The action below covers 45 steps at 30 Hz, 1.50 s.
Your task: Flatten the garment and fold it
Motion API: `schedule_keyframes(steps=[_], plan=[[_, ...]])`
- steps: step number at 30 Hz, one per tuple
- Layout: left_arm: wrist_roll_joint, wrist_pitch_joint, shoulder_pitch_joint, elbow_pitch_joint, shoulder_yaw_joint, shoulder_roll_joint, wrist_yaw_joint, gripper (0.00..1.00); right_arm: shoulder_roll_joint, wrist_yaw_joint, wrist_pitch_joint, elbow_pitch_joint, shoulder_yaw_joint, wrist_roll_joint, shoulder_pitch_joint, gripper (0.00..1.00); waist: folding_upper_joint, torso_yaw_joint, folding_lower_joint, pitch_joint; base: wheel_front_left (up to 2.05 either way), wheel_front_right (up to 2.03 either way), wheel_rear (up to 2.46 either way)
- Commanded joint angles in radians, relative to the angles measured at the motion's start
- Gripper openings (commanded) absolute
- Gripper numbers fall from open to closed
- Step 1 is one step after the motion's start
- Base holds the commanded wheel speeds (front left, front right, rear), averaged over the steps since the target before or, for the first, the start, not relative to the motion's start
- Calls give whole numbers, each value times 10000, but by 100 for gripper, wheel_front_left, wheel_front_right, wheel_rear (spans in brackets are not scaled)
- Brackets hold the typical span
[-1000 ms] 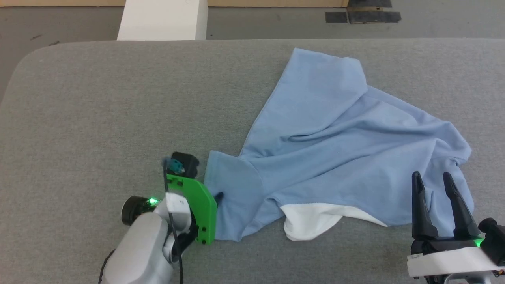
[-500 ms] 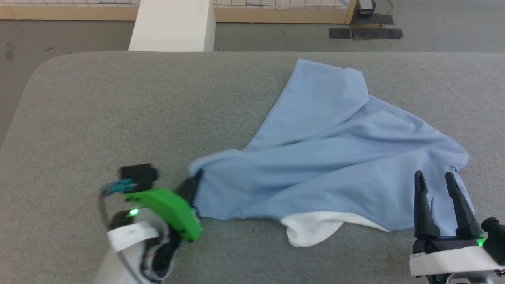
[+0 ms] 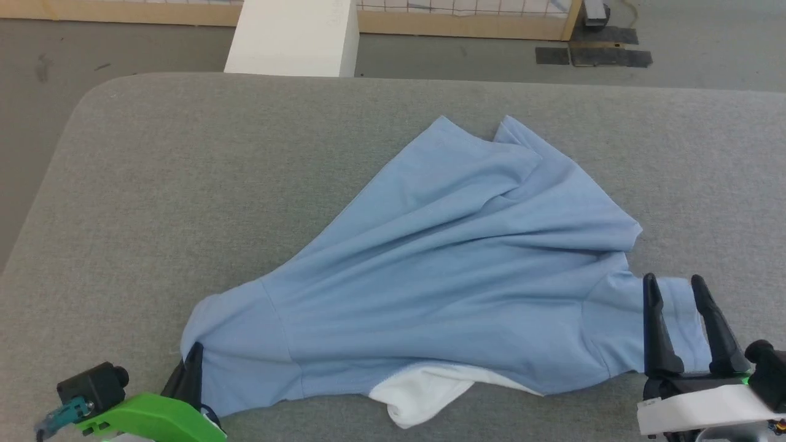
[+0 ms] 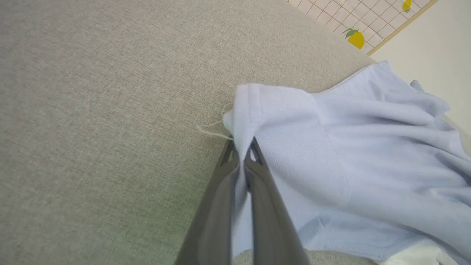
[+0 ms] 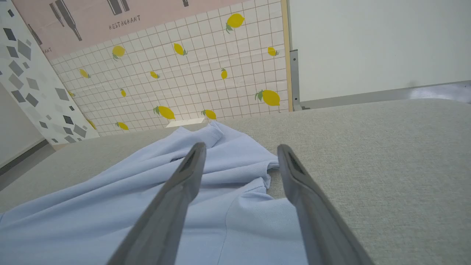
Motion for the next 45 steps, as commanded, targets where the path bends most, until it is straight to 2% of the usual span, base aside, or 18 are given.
schedule_keyframes(steps=[1,5,9,13,17,22,24,27,39,40,41,42,45], plan=[[-4,-117,76,-120,-51,-92,32,0,9,-15,72,40,50,-57,70,100,0,76,0,-83,0,0,0],[79,-170,15,-448,-391,-212,-121,0,9,-15,489,-111,104,-248,-217,100,0,22,0,-151,0,0,0],[295,-250,-92,-861,-715,-199,-281,0,-154,-15,1464,-575,-87,-505,-910,100,0,-203,0,-89,0,0,0],[431,-199,-192,-1226,-969,-197,-337,0,-871,-15,2992,-753,-474,-25,-1630,100,0,-432,0,75,0,0,0],[518,-110,-314,-1476,-1115,-168,-336,0,-1943,-15,4798,-557,-519,453,-1895,100,0,-553,0,315,0,0,0],[544,68,-435,-1593,-1238,-111,-322,0,-3038,-15,6838,-21,71,1383,-1689,100,0,-567,0,653,0,0,0],[531,94,-484,-1615,-1268,-116,-319,0,-3174,-15,7230,203,161,1782,-1588,100,0,-529,0,787,0,0,0],[531,138,-548,-1623,-1317,-109,-316,0,-3525,-15,7465,533,522,1917,-1490,100,0,-444,0,956,0,0,0],[475,273,-826,-1628,-1486,-105,-323,0,-4110,-15,6671,2564,2039,2400,-2523,100,0,-111,0,1356,0,0,0],[468,283,-846,-1610,-1510,-109,-332,0,-4123,-15,6607,2752,2188,2480,-2619,90,0,-91,0,1356,0,0,0],[456,294,-866,-1593,-1536,-119,-338,0,-4128,-15,6560,2916,2316,2570,-2688,7,0,-70,0,1342,0,0,0],[438,300,-881,-1591,-1546,-128,-340,0,-4135,-15,6569,3033,2415,2672,-2724,0,0,-54,0,1325,0,0,0],[335,294,-856,-1598,-1519,-148,-344,0,-4185,-15,6326,3109,2545,2928,-2857,0,0,-47,0,1167,0,0,0]])
